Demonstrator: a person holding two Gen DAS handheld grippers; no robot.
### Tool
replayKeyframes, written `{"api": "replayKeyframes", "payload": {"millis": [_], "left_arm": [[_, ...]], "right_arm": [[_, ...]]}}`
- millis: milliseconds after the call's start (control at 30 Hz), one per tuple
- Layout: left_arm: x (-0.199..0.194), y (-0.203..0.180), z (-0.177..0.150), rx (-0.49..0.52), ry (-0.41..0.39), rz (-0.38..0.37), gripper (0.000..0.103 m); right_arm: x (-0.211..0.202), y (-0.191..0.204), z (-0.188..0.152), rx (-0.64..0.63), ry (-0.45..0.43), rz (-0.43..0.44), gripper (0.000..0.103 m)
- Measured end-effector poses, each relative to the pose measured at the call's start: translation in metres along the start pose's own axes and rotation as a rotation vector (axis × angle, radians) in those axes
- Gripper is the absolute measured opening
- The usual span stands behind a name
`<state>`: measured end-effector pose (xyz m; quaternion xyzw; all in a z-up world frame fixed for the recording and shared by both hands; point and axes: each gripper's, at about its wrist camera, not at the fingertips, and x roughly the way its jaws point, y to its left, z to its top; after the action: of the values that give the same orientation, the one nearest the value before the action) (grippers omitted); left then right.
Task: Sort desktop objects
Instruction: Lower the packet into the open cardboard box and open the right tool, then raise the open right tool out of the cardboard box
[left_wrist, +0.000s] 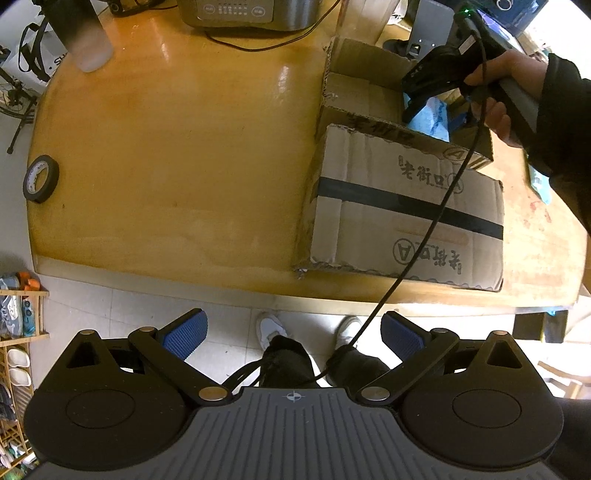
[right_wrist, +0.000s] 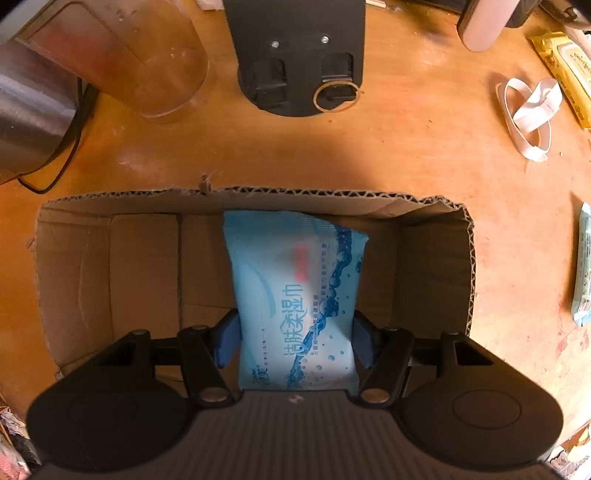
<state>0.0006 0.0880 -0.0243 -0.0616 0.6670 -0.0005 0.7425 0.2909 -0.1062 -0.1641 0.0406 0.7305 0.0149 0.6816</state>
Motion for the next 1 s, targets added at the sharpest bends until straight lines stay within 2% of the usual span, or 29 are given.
{"api": "replayKeyframes", "payload": {"millis": [267,333,400,467,1000], "left_arm": [[0.000,0.000,0.000,-0.008,0.002,-0.001,0.103],[0.000,0.000,0.000,-0.008,0.001,-0.002,0.103],[0.000,0.000,0.000,-0.006,0.001,-0.002,0.103],[0.001,-0.001,0.000,-0.005,0.001,-0.003,0.103],[0.000,-0.004,0.001,-0.005,-0.010,-0.008,0.103]], "right_arm": [[0.000,-0.001,0.000,-0.002,0.002,-0.003,0.067],[-0.002,0.000,0.000,-0.005,0.000,0.002,0.076],[-0.005,0.001,0.000,-0.012,-0.008,0.015,0.095],[-0.010,0.003,0.000,-0.020,-0.032,0.009,0.103],[-0.033,0.000,-0.003,-0.031,-0.038,0.002,0.103]]}}
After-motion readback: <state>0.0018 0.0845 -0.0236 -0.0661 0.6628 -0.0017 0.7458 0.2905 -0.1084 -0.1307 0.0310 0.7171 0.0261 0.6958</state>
